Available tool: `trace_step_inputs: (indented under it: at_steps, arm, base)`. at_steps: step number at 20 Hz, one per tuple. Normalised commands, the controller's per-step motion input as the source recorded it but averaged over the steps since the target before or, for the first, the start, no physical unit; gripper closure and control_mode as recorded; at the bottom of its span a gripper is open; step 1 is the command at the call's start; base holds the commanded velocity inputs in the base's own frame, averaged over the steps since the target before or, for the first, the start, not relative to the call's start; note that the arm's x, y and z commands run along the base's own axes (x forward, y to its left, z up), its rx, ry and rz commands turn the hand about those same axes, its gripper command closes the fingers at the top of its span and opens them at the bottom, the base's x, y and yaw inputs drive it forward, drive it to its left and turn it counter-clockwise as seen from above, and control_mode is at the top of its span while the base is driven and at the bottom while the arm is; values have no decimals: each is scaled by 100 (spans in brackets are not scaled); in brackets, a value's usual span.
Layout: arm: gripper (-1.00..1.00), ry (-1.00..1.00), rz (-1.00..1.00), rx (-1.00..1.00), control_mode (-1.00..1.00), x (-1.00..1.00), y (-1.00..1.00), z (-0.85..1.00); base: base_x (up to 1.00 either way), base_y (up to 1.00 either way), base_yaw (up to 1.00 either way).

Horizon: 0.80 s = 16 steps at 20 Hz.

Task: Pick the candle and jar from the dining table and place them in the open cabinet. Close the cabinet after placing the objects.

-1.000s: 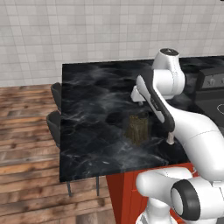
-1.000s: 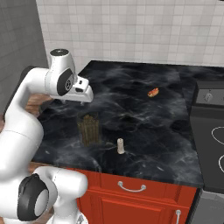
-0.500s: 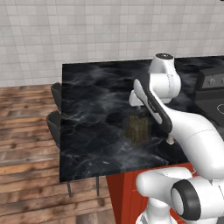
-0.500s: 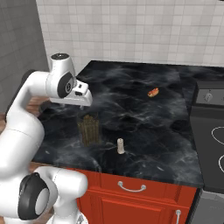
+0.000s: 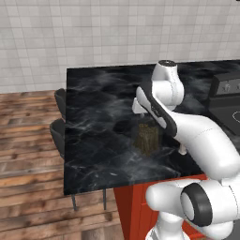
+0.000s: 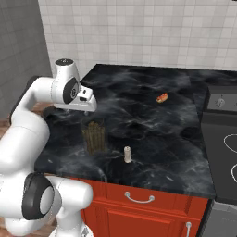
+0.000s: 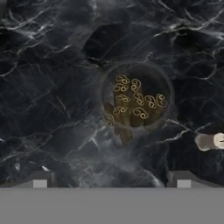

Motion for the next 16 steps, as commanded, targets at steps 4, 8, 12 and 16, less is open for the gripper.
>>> trace_step_inputs:
  at_steps: [4,8,12,16]
  arm:
    - [-100,10,0,0,-100,59,25,-1]
    - [-100,8,0,0,-100,38,12,-10]
    - [-100,6,0,0,-100,8,0,-17]
    - [-100,2,0,0,-100,0,0,-18]
  base:
    - [0,0,0]
    - [0,0,0]
    - [0,0,0]
    - [0,0,0]
